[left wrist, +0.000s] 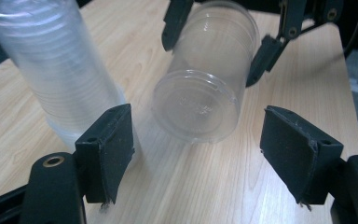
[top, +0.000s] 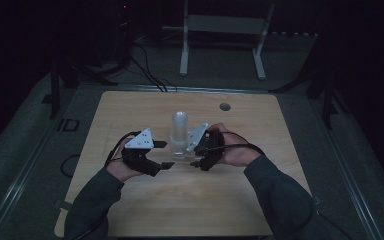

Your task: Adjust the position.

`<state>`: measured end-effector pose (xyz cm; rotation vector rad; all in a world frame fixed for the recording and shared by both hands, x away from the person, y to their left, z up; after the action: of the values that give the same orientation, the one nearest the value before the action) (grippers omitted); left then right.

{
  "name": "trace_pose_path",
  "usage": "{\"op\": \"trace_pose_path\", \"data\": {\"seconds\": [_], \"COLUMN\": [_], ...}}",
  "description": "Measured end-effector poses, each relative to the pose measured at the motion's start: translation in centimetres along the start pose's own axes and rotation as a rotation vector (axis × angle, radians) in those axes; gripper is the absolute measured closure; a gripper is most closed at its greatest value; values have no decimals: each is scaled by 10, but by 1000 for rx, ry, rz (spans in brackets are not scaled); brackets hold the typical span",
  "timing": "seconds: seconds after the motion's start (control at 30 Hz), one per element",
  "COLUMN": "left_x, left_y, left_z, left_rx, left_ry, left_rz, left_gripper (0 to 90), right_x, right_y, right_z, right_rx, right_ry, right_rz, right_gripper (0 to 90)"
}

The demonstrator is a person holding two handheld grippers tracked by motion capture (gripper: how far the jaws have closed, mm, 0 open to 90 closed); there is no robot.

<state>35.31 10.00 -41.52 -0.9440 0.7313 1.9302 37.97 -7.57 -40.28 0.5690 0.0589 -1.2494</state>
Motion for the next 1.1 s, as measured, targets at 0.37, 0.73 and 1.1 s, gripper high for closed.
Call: {"op": "trace_pose_path", "data": {"seconds": [0.37,0.73,1.1], "left_x": [-6,-14,-16], "left_y": [3,7,7], "left_z": [-6,-11,-13], "left_rx": [-24,-40,-61], "left_ry": [-96,-172,-226], "left_rz": [-72,-123,-153], "left_gripper": [257,257,253], "right_x": [-3,1,-2], "right_y": [-2,-3,-2], "right_z": [-2,-1,-3], "right_rx": [-4,0,-3], "right_ry": [-43,-74,-89], "right_rz": [31,33,43], "right_gripper": [294,294,295]}}
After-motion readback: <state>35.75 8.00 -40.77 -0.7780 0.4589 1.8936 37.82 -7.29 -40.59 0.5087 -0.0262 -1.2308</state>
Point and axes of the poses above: each handheld gripper's, and its own axes: z roughly backward along the jaws, x roughly out of its underside, y roughly to its right, the point moved 5 cm from there along -z, roughly forward along the jaws, and after that the axes turned 13 degrees about z, right-handed, at the moved point
